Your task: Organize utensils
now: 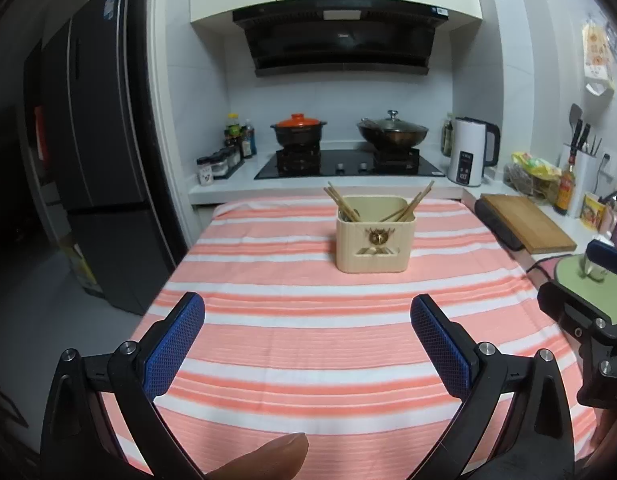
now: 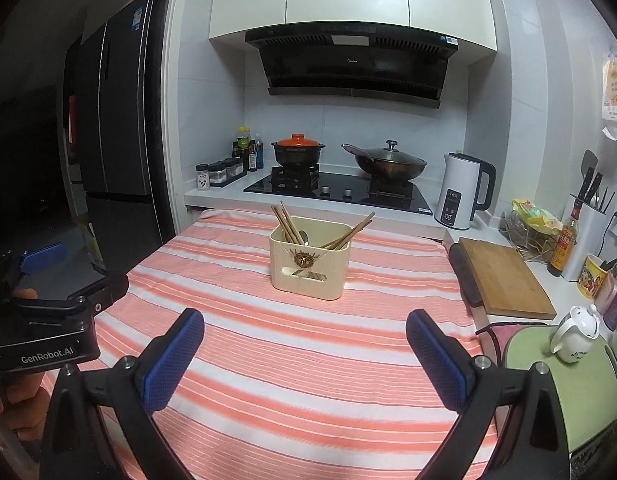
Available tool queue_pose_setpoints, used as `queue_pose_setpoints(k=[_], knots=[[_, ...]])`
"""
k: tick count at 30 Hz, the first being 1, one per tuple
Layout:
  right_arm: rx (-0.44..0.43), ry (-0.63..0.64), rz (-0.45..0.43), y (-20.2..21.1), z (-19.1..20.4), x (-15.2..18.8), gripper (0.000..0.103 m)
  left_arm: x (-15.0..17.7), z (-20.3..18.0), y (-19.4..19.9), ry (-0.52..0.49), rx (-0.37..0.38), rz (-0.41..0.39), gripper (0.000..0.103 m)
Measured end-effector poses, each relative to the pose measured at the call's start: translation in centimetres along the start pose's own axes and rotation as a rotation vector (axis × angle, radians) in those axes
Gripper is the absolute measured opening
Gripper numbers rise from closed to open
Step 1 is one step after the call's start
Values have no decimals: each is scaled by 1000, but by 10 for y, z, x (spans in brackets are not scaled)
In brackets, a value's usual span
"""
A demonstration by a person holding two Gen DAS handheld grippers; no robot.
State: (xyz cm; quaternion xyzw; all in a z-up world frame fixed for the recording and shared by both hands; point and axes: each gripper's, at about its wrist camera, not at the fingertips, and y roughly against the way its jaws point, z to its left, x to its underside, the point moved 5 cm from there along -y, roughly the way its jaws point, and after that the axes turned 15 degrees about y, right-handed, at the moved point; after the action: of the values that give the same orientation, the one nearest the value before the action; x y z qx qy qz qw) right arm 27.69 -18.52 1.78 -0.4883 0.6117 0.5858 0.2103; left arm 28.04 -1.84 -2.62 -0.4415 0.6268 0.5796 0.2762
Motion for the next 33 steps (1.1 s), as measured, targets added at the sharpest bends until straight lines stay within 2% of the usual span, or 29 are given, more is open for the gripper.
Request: queue_pose_setpoints(k=[33], knots=[[10,11,-4,17,8,-2,103,4,-3,13,-3,18,4,103]])
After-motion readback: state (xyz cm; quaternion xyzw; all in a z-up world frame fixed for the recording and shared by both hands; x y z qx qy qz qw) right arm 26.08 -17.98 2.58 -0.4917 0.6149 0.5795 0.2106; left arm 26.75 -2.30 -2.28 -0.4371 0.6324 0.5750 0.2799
